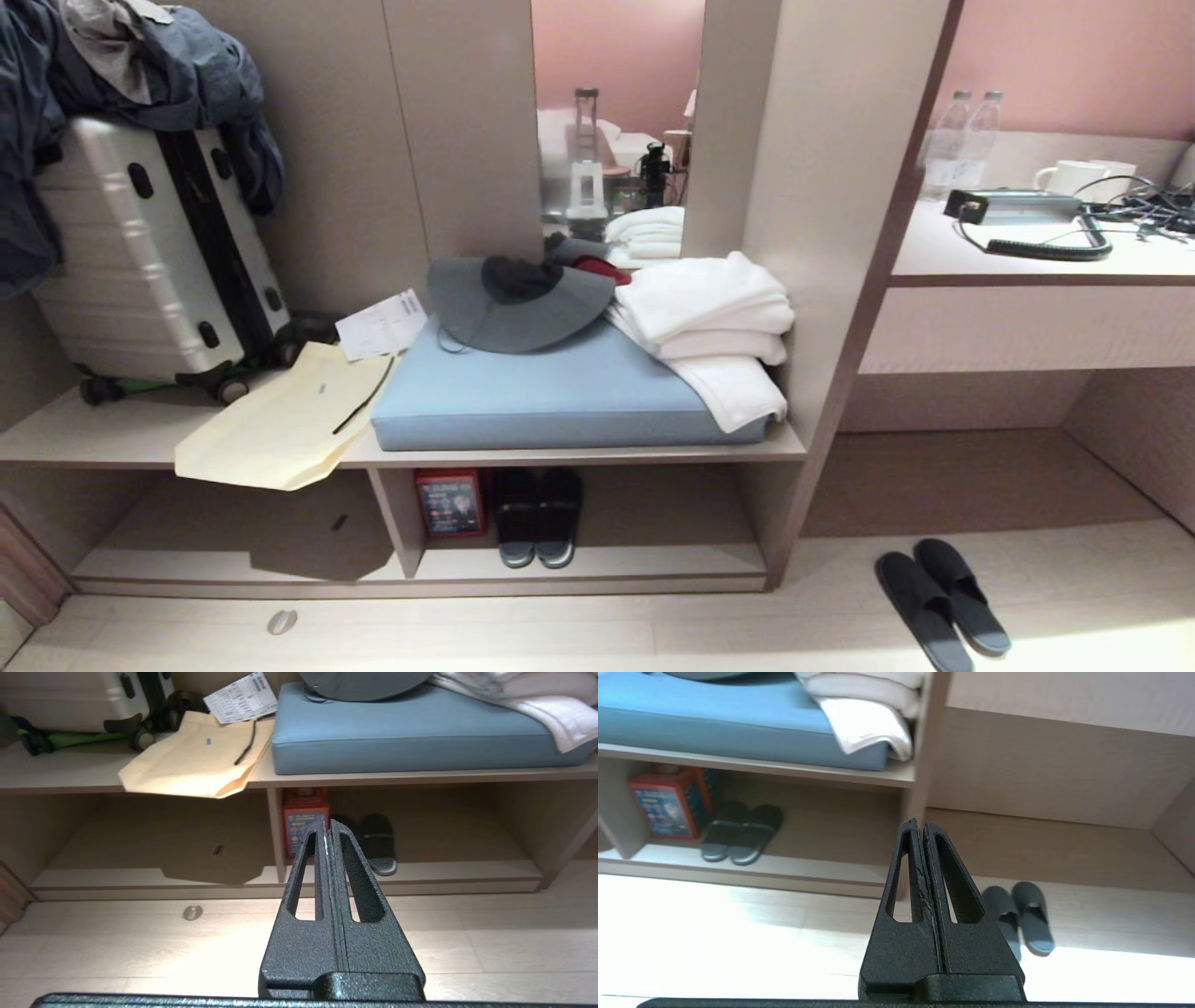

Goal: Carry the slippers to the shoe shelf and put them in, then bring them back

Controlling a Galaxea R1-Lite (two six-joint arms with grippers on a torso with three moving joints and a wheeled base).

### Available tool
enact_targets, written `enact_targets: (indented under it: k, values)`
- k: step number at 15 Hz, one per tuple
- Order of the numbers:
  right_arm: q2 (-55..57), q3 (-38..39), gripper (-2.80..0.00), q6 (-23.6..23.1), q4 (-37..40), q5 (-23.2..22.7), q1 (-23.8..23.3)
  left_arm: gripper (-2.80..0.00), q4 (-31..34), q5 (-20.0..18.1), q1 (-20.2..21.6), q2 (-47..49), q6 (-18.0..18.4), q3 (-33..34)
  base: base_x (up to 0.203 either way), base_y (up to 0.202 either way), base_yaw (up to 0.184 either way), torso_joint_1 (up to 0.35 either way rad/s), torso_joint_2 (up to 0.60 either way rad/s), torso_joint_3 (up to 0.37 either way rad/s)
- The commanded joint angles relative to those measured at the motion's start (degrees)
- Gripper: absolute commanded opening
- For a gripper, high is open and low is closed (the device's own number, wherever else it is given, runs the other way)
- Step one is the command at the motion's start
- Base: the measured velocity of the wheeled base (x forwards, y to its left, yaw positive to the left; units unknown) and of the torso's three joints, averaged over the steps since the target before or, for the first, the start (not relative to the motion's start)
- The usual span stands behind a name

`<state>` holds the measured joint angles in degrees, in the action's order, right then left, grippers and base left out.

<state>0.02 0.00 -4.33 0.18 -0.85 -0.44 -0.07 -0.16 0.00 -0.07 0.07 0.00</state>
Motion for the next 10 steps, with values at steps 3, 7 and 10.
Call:
enact_targets:
  k: [3,7,10]
  values:
    - [0.1,0.0,-2.8,-0.1,0.0,0.0,0.0,-2.8,0.0,0.0,0.0,0.0,0.0,0.0,0.0,0.138,-0.003,0.001,0.0,0.002]
    - [0.1,0.0,-2.8,-0.1,0.1,0.1,0.0,-2.8,0.0,0.0,0.0,0.1,0.0,0.0,0.0,0.0,0.0,0.0,0.0,0.0]
    - [0.1,0.0,-2.8,0.1,0.1,0.2,0.0,-2.8,0.0,0.0,0.0,0.1,0.0,0.0,-0.133,0.0,0.004,0.006,0.0,0.002]
